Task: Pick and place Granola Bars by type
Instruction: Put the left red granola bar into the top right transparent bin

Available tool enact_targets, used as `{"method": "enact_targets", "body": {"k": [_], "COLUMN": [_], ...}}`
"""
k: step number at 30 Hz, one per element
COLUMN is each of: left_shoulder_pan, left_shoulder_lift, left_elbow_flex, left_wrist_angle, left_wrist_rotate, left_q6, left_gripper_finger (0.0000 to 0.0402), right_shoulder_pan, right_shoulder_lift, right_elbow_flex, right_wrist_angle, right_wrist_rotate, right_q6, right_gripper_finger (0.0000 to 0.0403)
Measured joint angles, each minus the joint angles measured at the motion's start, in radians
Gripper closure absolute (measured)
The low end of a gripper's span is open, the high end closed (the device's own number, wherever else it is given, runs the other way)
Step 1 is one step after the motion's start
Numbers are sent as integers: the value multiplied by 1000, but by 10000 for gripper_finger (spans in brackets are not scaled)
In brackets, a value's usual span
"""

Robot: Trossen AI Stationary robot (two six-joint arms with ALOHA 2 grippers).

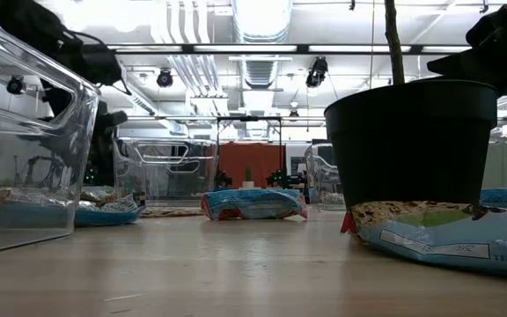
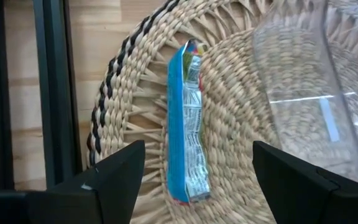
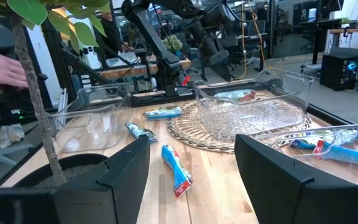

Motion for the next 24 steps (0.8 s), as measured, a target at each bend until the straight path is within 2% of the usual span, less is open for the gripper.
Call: {"method": "enact_targets", "body": {"k": [13, 24], "left_shoulder_pan": [19, 39], "left_shoulder_lift": [53, 98], "left_elbow_flex": [-117, -161], "left_wrist_angle": [157, 251], "left_wrist_rotate": [43, 66], "left_q6": [22, 49], "left_gripper_finger": [124, 124], "right_shoulder_pan": [0, 0], "right_shoulder_lift": [0, 0], "right_elbow_flex": [0, 0], "right_wrist_angle": [0, 0], "right_wrist_rotate": [0, 0], "right_q6": [0, 0], "right_gripper_finger": [179, 179]}}
